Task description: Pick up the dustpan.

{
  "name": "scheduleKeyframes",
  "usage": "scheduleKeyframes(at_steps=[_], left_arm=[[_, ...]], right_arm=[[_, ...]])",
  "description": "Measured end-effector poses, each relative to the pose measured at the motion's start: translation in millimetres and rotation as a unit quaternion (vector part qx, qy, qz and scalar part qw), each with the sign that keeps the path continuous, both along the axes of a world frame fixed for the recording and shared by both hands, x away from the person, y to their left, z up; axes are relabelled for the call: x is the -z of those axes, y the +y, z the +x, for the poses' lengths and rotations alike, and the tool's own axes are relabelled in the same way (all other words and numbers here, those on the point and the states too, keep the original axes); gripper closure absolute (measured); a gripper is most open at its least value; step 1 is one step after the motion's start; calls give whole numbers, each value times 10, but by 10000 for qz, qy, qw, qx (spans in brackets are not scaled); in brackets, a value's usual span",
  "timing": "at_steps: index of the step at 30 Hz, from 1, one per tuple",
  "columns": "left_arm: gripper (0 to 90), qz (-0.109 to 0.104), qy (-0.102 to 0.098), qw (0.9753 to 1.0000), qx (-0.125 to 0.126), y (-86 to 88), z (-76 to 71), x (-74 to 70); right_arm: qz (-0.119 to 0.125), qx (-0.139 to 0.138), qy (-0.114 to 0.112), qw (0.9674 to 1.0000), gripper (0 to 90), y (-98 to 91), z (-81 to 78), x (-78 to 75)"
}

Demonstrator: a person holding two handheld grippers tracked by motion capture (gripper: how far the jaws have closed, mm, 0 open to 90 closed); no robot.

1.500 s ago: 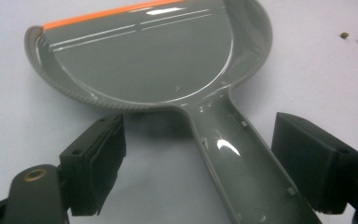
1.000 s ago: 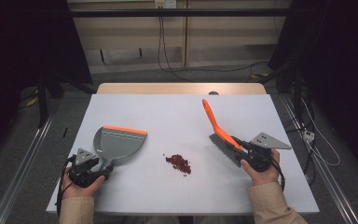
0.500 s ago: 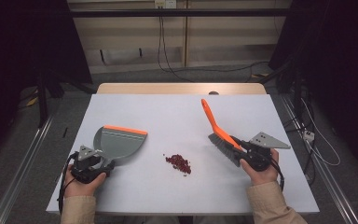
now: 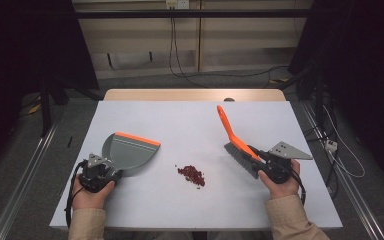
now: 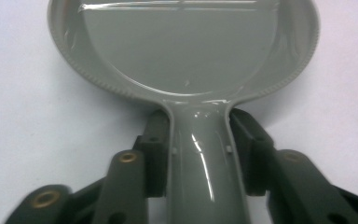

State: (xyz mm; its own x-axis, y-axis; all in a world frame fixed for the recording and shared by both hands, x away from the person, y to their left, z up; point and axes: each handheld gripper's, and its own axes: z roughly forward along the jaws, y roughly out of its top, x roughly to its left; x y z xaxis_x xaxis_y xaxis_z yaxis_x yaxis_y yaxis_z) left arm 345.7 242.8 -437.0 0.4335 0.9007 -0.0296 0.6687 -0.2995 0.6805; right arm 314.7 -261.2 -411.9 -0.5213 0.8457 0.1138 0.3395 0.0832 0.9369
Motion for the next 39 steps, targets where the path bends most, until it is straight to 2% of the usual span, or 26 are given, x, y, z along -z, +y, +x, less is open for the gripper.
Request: scheduleKeyframes(at_steps=[4,7,15,17,20,21,23,26,28,34,39], left_arm=[[626,39,23,10000,19,1,16,-19],[629,-27,-68,10000,-1,13,18,-43],[632,-156,-192,9994,222,18,-23,-161],[632,-189,-160,9993,275,25,-35,-176],[632,-106,-132,9989,428,33,-61,-208],[632,-153,-150,9987,452,35,-76,-218],[631,-217,-149,9980,566,45,-99,-249],[631,-178,-139,9967,779,57,-131,-287],[631,-274,-94,9956,889,72,-151,-294],[631,-248,-42,9933,1130,97,-203,-321],[631,-202,-106,9906,1349,101,-258,-376]], right_arm=[[-8,-23,6,10000,704,8,0,5],[6,-22,6,10000,705,0,-3,6],[18,-4,-13,10000,705,-7,-7,1],[7,-8,-30,10000,705,-10,-7,-1],[29,6,-24,10000,705,-13,-6,-3],[29,3,-22,10000,705,-14,-7,-2],[13,-8,-18,10000,705,-13,-6,0],[22,-12,-4,10000,705,-1,0,5],[17,-20,1,10000,705,6,5,8],[21,-33,23,10000,704,25,24,8],[7,-54,45,10000,705,46,39,13]])
